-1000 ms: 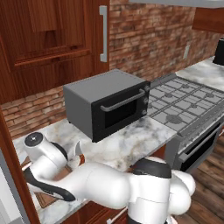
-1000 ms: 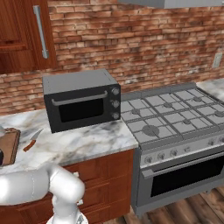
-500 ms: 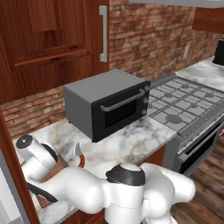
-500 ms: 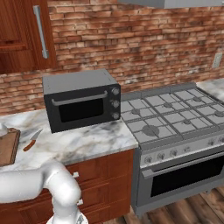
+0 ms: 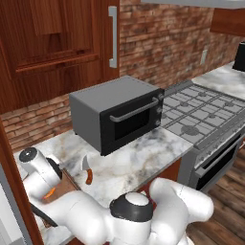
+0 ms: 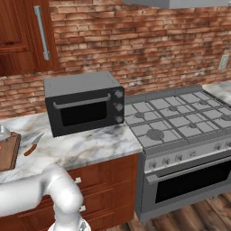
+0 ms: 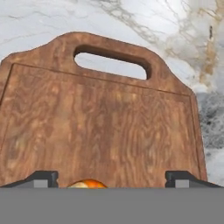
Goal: Retrieve the shrimp from the fridge and place it on the cutting board.
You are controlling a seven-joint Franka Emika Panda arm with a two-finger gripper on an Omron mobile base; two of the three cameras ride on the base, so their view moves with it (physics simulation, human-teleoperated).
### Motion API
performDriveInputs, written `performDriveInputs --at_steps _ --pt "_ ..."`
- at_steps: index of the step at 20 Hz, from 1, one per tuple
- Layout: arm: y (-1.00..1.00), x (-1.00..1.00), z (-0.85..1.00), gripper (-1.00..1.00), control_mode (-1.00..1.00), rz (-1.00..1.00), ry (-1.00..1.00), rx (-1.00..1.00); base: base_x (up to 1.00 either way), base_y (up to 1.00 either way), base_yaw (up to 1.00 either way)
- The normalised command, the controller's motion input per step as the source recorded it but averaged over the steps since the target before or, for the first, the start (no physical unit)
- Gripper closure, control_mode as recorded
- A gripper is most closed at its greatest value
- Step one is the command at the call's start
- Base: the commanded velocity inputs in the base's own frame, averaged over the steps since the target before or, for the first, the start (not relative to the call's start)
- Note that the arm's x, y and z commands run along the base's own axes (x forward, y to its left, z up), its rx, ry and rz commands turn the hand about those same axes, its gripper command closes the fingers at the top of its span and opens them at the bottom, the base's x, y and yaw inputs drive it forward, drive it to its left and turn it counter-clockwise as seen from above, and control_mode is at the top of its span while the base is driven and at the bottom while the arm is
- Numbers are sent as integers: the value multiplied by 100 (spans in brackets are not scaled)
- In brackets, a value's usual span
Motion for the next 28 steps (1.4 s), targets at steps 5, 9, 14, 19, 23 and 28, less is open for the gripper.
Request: performDriveInputs --at_steps 5,9,14,19,23,28 --pt "-15 -56 1 -100 -100 0 0 1 0 0 0" --pt "-46 -100 46 -100 -100 0 -4 15 0 0 0" --pt "-69 -100 87 -100 -100 0 -4 25 0 0 0" --pt "-88 -100 98 -100 -100 0 -21 31 0 0 0" --pt "-100 -100 54 -100 -100 0 -37 28 0 0 0" --pt "-100 -100 15 -100 -100 0 -36 18 0 0 0"
